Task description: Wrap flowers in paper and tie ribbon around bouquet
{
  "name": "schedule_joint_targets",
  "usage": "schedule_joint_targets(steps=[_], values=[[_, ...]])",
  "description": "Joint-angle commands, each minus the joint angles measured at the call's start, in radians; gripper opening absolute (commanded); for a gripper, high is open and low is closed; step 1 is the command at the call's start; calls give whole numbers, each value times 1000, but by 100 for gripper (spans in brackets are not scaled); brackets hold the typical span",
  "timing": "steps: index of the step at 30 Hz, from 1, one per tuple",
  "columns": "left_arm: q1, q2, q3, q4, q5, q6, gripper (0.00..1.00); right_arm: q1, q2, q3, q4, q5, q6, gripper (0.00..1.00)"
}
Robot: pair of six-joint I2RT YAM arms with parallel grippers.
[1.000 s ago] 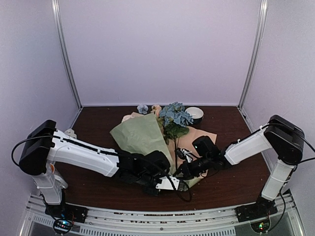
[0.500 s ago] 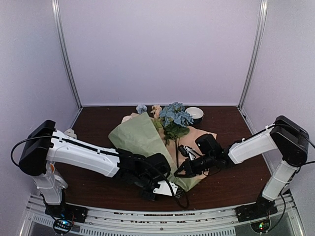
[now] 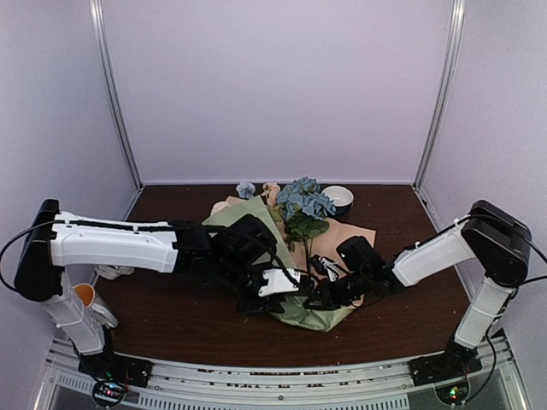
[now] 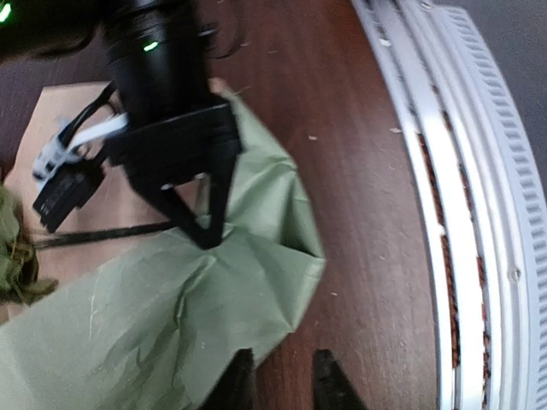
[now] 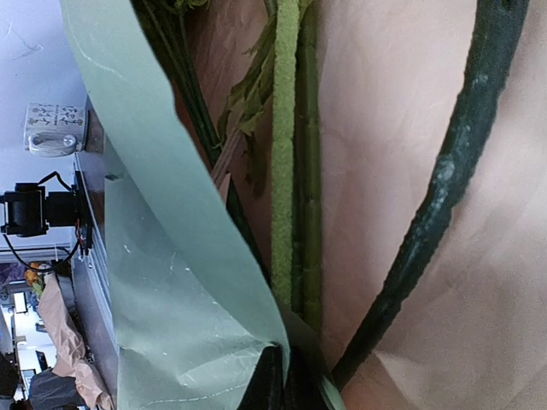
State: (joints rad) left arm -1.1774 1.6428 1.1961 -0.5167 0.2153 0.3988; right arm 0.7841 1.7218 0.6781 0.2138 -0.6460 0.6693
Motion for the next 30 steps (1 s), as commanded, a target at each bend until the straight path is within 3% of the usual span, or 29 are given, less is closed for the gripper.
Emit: schedule_joint_targets(steps=[1,7,11,16,21,26,30], values=[[10,180,114,34,-63,-98,18,4,-13,8,-6,41,1,0],[-29,289,135,85,-78,-32,14,4,-14,-1,11,39,11,0],[-57,316,134,14,-62,68,15,4,-9,-10,33,36,23,0],[-63,400,220,-85,37,157,23,5,6,-17,54,25,34,0],[-73,425,238,-118,37,177,28,5,10,-29,71,27,50,0],[-66,388,219,-111,47,176,28,5,-21,-26,41,43,43,0],[-17,255,191,-31,130,111,33,6,-35,-30,28,55,44,0]])
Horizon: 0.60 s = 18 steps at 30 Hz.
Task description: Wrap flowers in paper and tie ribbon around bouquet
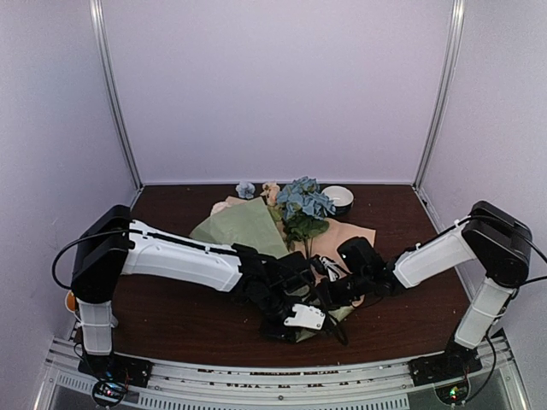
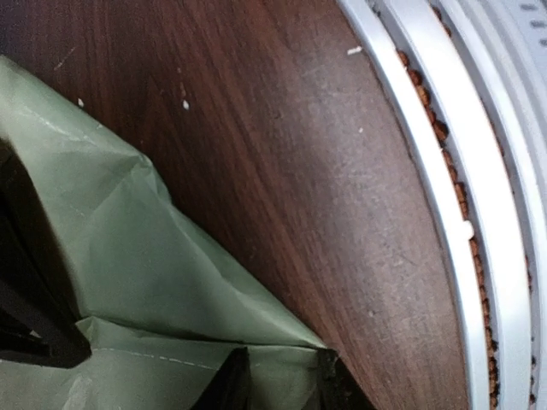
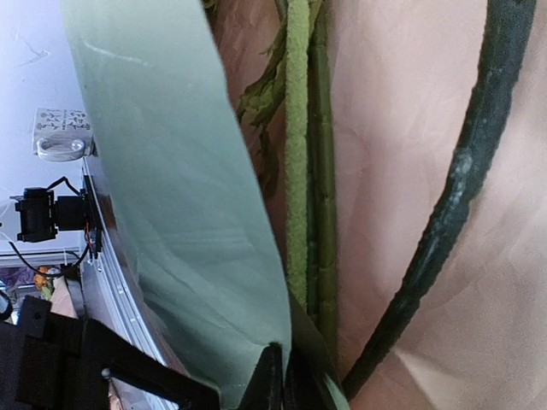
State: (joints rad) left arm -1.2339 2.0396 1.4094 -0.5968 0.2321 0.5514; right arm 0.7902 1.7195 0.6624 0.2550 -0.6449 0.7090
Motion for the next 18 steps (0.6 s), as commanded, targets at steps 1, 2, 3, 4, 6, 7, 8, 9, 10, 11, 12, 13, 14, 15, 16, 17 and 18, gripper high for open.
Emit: schedule_joint_targets(steps=[1,2,3,4,6,7,8,9,10,11,12,13,14,15,16,17,18], values=[[62,-188,-45,90,146,-70,35,0,-35,-15,-17,53,4,0],[91,-229,-72,140,176,-101,37,0,-38,-15,-23,52,2,0],[121,-268,-104,187,199,-133,38,0,-41,-11,-32,50,-4,0],[153,-297,-139,242,216,-163,38,0,-42,-8,-42,52,-10,0],[216,-335,-206,348,213,-233,38,2,-44,-5,-50,55,-17,0],[245,-339,-226,388,184,-274,38,3,-43,-3,-51,52,-16,0],[266,-331,-232,411,141,-309,38,4,-41,0,-50,49,-16,0],[280,-315,-226,422,73,-347,38,6,-39,1,-51,47,-14,0],[285,-294,-208,420,-16,-381,38,7,-38,1,-50,45,-15,0],[286,-264,-172,406,-83,-396,38,8,-39,1,-49,41,-20,0],[287,-230,-144,389,-156,-406,38,9,-40,4,-54,42,-22,0],[287,-196,-116,376,-227,-417,38,12,-44,7,-71,51,-30,0],[287,-160,-86,360,-283,-424,38,13,-51,9,-84,63,-34,0],[287,-128,-60,334,-322,-421,37,16,-58,13,-96,73,-41,1],[287,-95,-33,316,-344,-415,37,19,-64,15,-106,80,-45,1],[287,-65,-10,300,-352,-409,37,19,-70,16,-110,82,-45,1],[287,-40,6,290,-354,-402,37,21,-74,16,-111,82,-46,1]])
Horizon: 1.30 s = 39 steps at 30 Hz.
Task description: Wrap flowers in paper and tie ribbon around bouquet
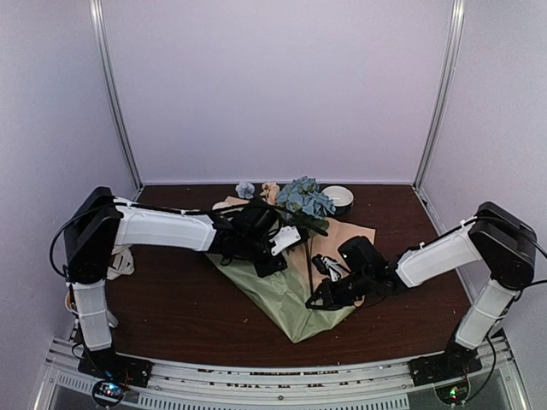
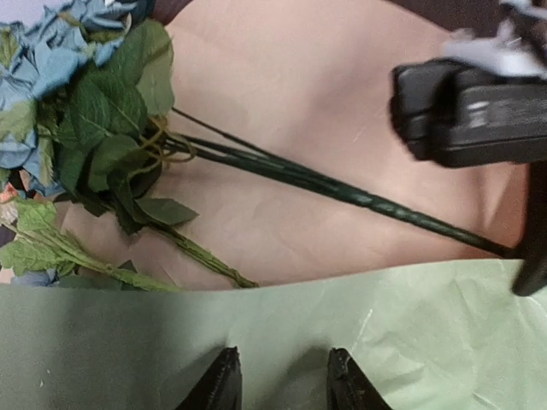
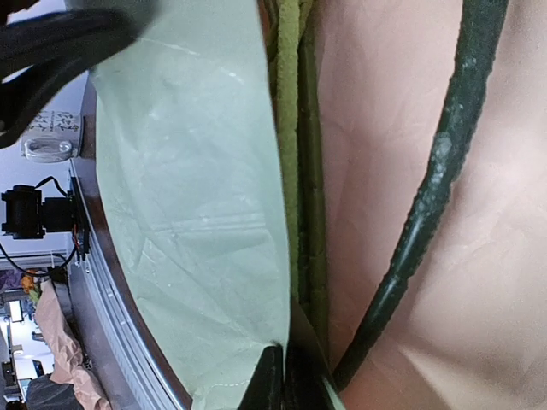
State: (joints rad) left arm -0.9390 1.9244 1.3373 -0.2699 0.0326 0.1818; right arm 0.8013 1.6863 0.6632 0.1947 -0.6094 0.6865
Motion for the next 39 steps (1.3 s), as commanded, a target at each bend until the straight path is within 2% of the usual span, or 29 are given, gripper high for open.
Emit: schedule_joint_targets(steps=[1,3,7,12,15,18,22,25,30,39], values=[[-7,97,89,-43,-155,-28,37,9,-41,16,-52,48,-23,2],[-6,132,101,-56,-158,-24,37,9,-44,16,-57,50,-24,4],[-6,180,103,-72,-108,-20,36,9,-94,30,-99,56,-36,14],[-4,211,93,-75,-53,-34,35,-23,-247,84,-311,138,-104,30],[-4,208,74,-57,-46,-52,35,-106,-356,64,-418,218,-132,39],[-4,201,62,-39,-44,-51,34,-265,-407,13,-474,243,-176,45],[-4,202,57,-30,-33,-42,34,-574,-304,92,-491,169,-265,47],[-4,202,47,-10,-30,-36,34,-686,-108,286,-600,145,-338,48],[-1,204,49,-6,-21,-19,33,-716,143,491,-737,105,-347,48],[0,197,39,5,-12,2,34,-632,251,607,-997,121,-358,50]])
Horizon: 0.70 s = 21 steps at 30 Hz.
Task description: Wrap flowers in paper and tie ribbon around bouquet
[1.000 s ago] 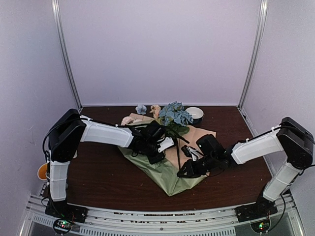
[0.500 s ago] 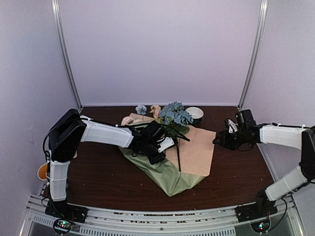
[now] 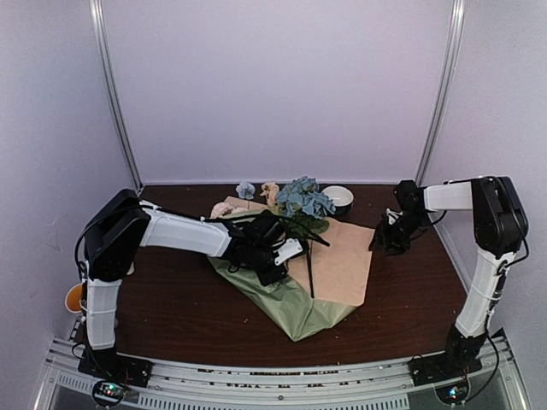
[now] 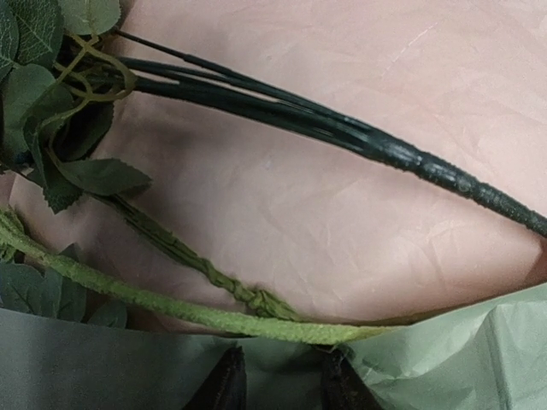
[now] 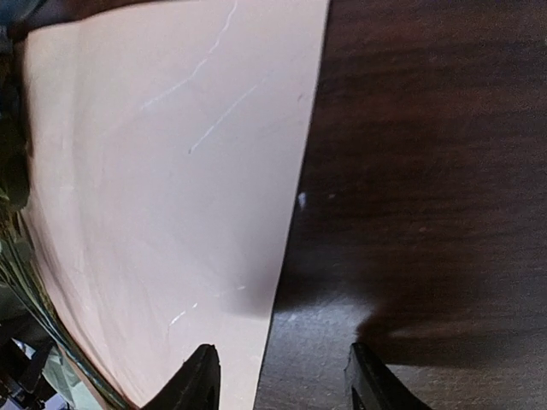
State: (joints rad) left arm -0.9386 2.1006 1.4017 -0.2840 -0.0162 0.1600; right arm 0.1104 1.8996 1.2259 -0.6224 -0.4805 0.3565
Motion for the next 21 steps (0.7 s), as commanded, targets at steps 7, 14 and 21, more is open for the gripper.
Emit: schedule_joint_targets(steps=[7,14,21], values=[[11,8,-50,38,64,52,33,189,103,43,-141,-113,42,51],[23,-3,-70,50,96,70,33,227,-7,1,81,-189,167,46],[26,2,-66,52,106,68,33,244,-119,-47,223,-199,197,14]])
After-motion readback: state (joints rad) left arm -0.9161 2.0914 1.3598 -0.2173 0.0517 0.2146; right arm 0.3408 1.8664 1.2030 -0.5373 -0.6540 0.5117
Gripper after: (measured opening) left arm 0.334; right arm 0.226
